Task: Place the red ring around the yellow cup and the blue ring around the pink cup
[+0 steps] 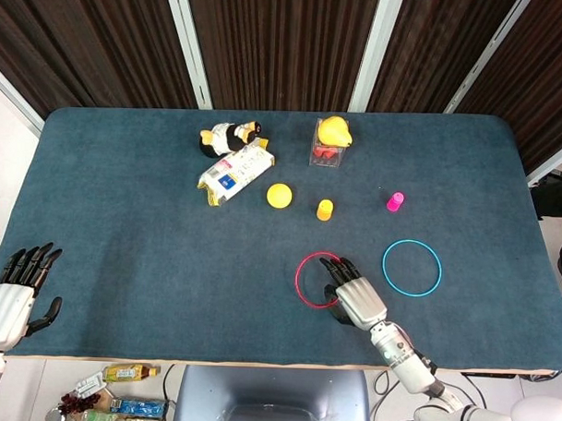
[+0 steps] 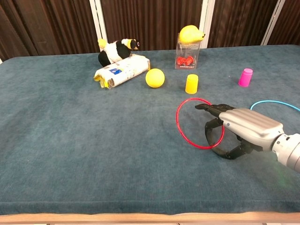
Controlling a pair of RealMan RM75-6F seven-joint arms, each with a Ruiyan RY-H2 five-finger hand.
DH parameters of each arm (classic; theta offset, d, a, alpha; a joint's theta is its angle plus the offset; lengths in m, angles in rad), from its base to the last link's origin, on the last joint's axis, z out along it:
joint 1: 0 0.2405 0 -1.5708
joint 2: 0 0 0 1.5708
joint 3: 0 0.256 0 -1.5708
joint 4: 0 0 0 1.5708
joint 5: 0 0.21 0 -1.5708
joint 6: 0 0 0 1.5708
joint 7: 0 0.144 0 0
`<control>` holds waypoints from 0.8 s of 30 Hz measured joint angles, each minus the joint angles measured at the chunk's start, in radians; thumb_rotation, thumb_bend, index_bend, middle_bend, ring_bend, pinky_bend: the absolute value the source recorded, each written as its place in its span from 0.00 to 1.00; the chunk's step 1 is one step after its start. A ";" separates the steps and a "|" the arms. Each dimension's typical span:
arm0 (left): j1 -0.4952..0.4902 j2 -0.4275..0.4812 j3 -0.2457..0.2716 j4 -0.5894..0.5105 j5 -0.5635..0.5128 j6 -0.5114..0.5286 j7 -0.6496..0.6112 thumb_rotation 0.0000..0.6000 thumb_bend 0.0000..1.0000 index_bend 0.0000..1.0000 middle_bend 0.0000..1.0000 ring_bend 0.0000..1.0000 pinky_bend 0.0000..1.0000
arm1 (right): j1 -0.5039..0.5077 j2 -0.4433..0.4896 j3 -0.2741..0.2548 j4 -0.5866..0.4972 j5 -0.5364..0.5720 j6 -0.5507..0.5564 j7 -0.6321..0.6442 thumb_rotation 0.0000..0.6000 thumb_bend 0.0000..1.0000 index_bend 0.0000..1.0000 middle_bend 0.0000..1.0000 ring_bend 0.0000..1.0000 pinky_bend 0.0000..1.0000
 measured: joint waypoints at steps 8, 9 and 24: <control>0.000 0.000 0.000 -0.001 0.001 -0.001 0.000 1.00 0.43 0.00 0.00 0.00 0.06 | 0.008 0.027 0.029 -0.031 0.008 0.024 -0.006 1.00 0.49 0.78 0.07 0.00 0.00; 0.000 0.000 0.000 -0.001 0.001 -0.001 0.000 1.00 0.43 0.00 0.00 0.00 0.06 | 0.008 0.028 0.031 -0.033 0.009 0.026 -0.008 1.00 0.49 0.78 0.07 0.00 0.00; -0.005 0.000 -0.003 -0.001 -0.014 -0.017 0.003 1.00 0.43 0.00 0.00 0.00 0.06 | 0.121 0.053 0.234 0.010 0.158 -0.049 -0.048 1.00 0.49 0.78 0.09 0.00 0.00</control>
